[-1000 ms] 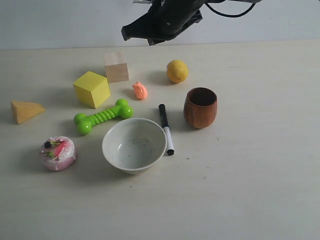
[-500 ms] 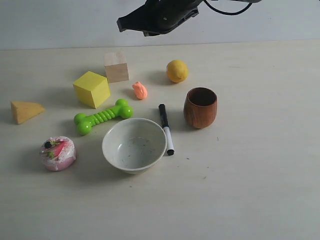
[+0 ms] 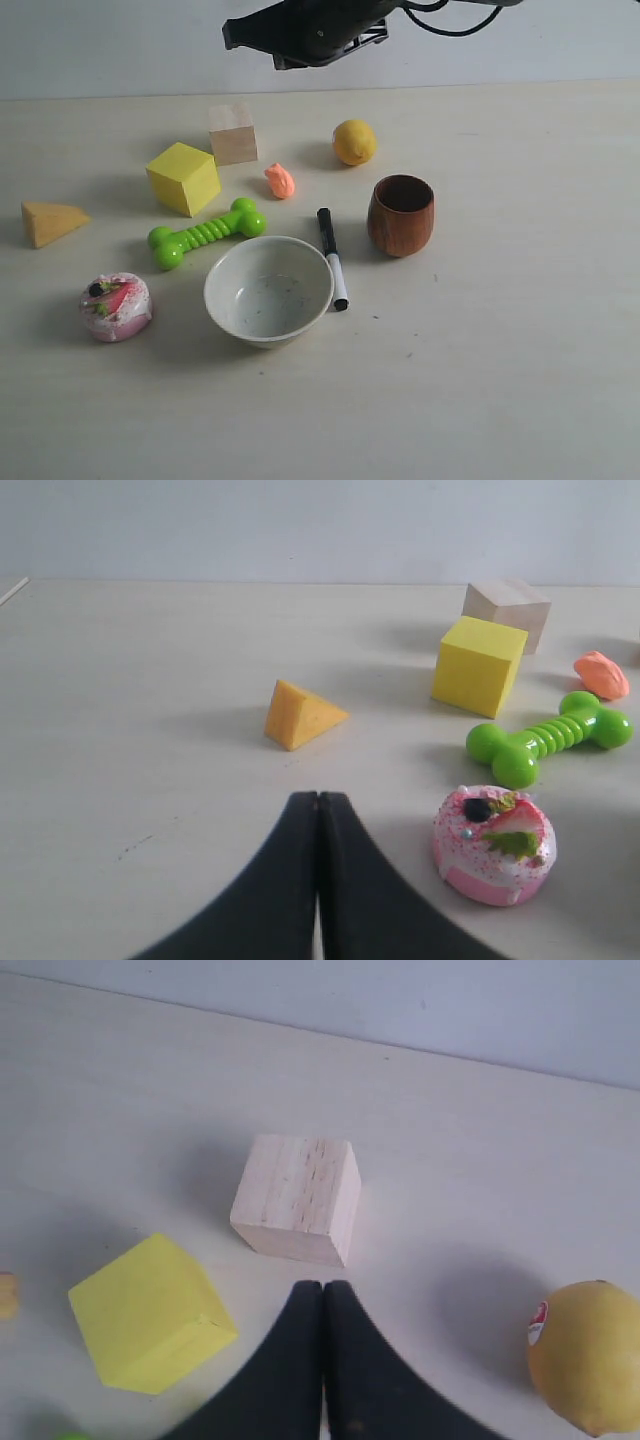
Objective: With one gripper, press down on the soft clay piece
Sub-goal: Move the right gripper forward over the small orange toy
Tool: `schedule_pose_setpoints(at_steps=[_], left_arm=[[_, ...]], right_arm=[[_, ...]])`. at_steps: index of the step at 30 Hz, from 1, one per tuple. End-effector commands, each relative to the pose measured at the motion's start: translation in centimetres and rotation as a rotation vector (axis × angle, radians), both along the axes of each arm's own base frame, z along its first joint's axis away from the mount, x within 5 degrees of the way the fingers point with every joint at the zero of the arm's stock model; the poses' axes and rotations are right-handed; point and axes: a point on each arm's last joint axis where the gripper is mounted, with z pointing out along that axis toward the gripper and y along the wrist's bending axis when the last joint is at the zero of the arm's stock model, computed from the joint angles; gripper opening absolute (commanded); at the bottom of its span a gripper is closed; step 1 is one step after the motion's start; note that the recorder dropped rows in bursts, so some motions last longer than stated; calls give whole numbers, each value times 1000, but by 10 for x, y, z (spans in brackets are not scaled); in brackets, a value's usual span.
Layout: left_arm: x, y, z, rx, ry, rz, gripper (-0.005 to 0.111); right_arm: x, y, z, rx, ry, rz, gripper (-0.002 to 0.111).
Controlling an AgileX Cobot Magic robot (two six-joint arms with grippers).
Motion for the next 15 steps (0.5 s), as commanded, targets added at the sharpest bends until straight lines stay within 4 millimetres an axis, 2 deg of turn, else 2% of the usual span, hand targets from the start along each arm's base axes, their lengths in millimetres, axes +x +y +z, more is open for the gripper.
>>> schedule_pose_setpoints(at_steps=[1, 4, 8, 15], left_arm=[[0, 0, 2, -4, -15, -5, 0], [0, 0, 2, -4, -15, -5, 0], [0, 0, 2, -4, -15, -5, 0], [0, 0, 2, -4, -15, -5, 0]], right_arm=[[6, 4, -18, -29, -12, 27, 0], [10, 7, -39, -107, -28, 100, 0], [10, 8, -56, -112, 31, 94, 0], [8, 6, -59, -152, 62, 109, 0]])
